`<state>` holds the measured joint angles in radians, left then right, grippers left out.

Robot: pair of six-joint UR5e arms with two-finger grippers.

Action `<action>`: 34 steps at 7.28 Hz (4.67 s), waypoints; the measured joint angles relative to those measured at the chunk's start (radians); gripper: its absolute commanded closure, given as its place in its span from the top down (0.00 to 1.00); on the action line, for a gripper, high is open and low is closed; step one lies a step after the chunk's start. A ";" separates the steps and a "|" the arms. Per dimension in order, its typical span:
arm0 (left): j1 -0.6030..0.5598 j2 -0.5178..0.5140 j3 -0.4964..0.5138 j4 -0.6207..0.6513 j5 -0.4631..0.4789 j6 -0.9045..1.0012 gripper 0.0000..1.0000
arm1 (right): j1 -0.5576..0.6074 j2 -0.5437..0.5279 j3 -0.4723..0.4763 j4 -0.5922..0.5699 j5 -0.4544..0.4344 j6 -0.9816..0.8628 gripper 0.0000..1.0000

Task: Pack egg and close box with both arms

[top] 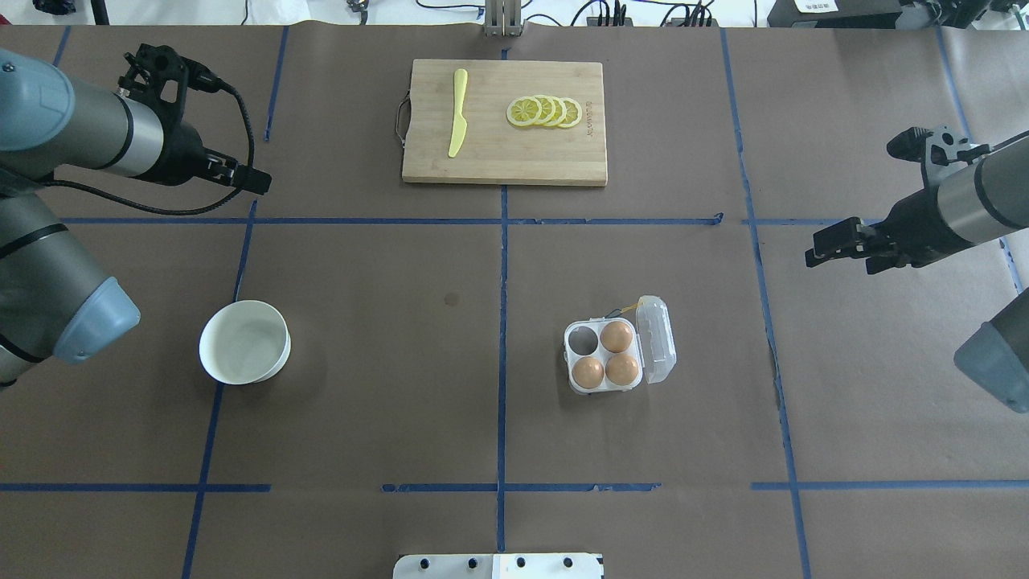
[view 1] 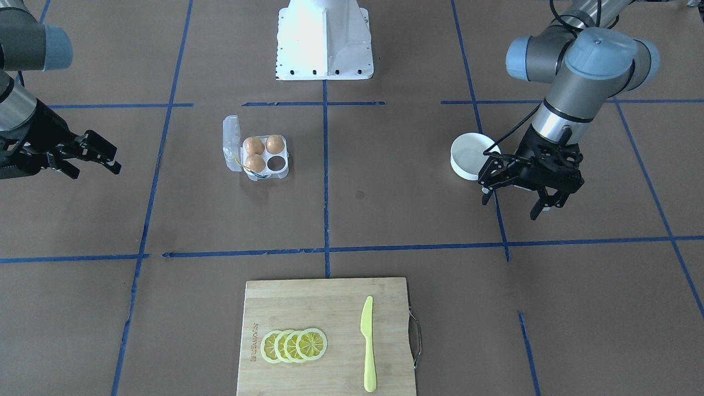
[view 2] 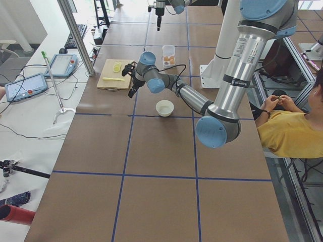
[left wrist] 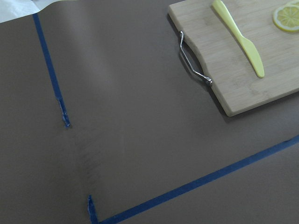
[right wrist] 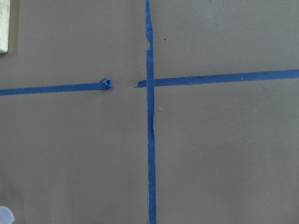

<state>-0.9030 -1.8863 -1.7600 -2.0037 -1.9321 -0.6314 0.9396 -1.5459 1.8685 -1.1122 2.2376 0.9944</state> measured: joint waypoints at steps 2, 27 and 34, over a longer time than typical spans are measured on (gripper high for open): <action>-0.060 0.012 0.005 0.023 -0.068 0.069 1.00 | -0.100 0.000 0.021 0.003 -0.057 0.071 1.00; -0.625 0.184 0.017 0.434 -0.372 0.728 1.00 | 0.567 -0.008 -0.064 -0.511 0.158 -0.870 1.00; -0.631 0.304 0.066 0.403 -0.411 0.680 1.00 | 0.611 -0.091 -0.051 -0.524 0.161 -0.970 1.00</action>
<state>-1.5340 -1.5823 -1.6941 -1.6006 -2.3435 0.0489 1.5508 -1.6367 1.8171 -1.6363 2.3985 0.0249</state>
